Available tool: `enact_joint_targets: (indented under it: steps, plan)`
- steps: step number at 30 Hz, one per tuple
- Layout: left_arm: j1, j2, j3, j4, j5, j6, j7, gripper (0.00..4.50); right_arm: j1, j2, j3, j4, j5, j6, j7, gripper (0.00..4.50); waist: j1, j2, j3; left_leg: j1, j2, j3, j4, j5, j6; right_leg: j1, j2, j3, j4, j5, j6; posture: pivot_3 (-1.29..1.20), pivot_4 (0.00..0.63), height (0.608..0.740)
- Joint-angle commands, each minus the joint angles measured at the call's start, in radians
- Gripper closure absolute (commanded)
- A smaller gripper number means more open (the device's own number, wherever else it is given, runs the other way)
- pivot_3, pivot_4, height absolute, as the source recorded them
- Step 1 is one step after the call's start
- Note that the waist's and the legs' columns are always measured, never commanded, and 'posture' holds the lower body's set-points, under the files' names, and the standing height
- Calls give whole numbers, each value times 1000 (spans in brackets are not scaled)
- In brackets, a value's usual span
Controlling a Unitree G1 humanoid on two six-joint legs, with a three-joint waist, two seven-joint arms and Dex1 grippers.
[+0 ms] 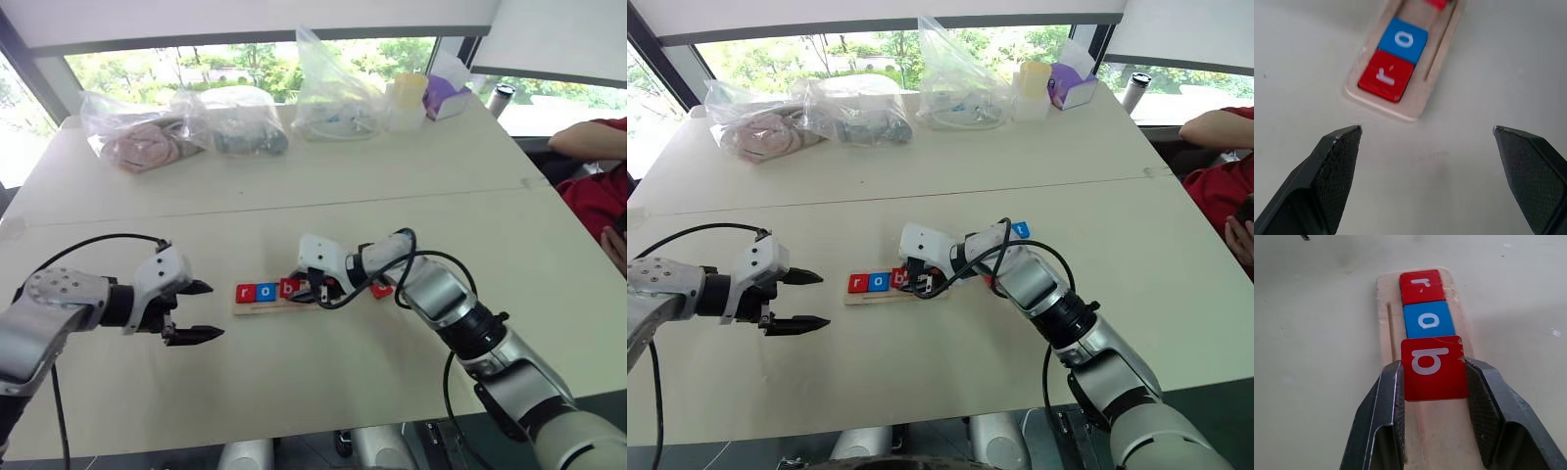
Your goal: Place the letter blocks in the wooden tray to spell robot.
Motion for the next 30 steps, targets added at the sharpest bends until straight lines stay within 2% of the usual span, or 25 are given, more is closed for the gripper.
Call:
enact_joint_targets:
  steps: [1, 14, 15, 20, 30]
  plan:
    - [-16, 3, 45, -30, -36, 22, 9, 0, -23, 28, -5, 22, -11, -20, -10, 3345, 0, 0, 0, 0, 0, 0, 0, 0, 0, 0, 0, 0, 0, 0, 0, 0, 150, 740]
    - [-15, -2, 28, -39, -22, 20, 38, 0, -33, 69, 0, 92, -39, -65, 11, 3345, 0, 0, 0, 0, 0, 0, 0, 0, 0, 0, 0, 0, 0, 0, 0, 0, 150, 740]
    - [-15, -3, 26, -38, -20, 18, 39, 0, -31, 70, 0, 90, -37, -65, 16, 2291, 0, 0, 0, 0, 0, 0, 0, 0, 0, 0, 0, 0, 0, 0, 0, 0, 150, 740]
    - [-18, -4, 19, -33, -13, 12, 45, 0, -46, 77, -18, 101, -46, -78, 6, 21, 0, 0, 0, 0, 0, 0, 0, 0, 0, 0, 0, 0, 0, 0, 0, 0, 150, 740]
    - [-36, -18, -15, -18, 12, -6, 54, 0, -75, 81, -47, 102, -28, -74, 22, 21, 0, 0, 0, 0, 0, 0, 0, 0, 0, 0, 0, 0, 0, 0, 0, 0, 150, 740]
